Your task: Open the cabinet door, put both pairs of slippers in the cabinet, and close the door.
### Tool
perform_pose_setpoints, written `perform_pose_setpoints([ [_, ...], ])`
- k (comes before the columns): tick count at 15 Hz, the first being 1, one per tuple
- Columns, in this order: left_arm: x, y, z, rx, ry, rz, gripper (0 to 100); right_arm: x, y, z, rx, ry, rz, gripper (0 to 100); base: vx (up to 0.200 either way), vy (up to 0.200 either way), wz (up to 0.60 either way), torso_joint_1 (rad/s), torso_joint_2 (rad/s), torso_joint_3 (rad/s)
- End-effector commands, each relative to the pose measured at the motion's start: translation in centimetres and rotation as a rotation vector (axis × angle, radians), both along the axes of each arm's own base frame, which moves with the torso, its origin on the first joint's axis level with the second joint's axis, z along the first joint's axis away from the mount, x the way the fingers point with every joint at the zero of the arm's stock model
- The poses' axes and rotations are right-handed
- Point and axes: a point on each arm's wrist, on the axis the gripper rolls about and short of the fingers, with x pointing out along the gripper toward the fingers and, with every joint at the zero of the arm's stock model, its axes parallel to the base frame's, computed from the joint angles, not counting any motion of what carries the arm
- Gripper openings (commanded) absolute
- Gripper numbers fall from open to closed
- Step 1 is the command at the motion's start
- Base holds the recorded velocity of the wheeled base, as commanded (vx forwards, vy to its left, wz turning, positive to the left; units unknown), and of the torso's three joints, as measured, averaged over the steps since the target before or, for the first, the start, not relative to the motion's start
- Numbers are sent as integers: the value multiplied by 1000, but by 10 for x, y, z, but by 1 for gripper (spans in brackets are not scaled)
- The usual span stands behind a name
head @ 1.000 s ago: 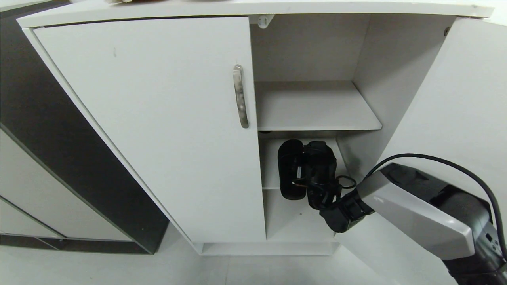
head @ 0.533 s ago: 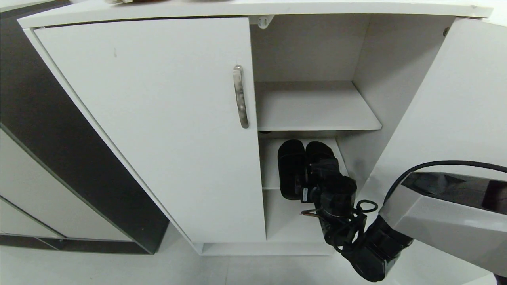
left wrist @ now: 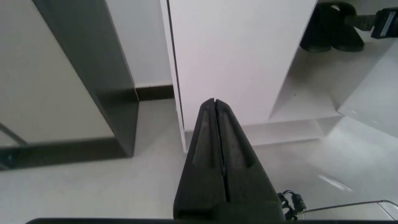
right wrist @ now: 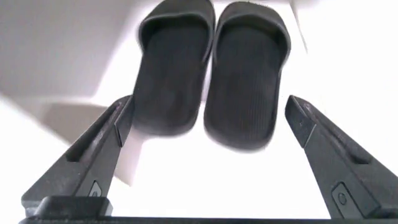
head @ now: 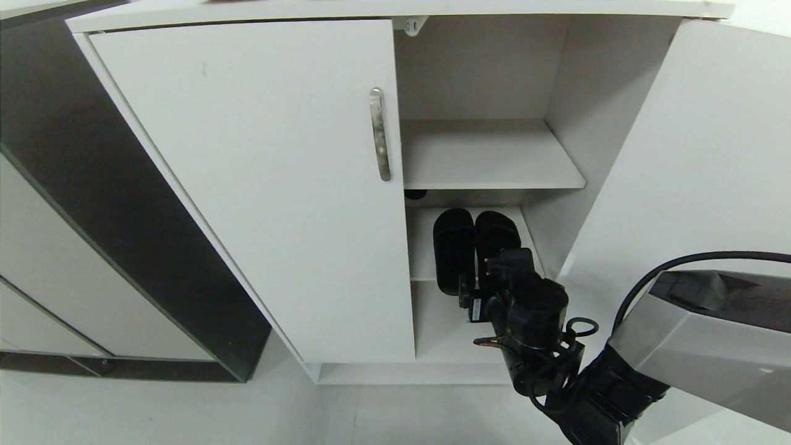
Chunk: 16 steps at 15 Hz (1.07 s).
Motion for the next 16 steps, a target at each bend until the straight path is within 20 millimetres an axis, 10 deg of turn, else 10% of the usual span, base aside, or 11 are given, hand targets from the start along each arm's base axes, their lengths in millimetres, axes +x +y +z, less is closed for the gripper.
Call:
perform_pose_setpoints([
  [1,0,0,0,-3,2,1,0,0,0,0,0,0,0,100,-200,0,0,-2,-2,12],
  [16,0,0,0,-6,1,6,0,-4,-4,-6,-16,17,0,100,0,0,0,0,1,29],
])
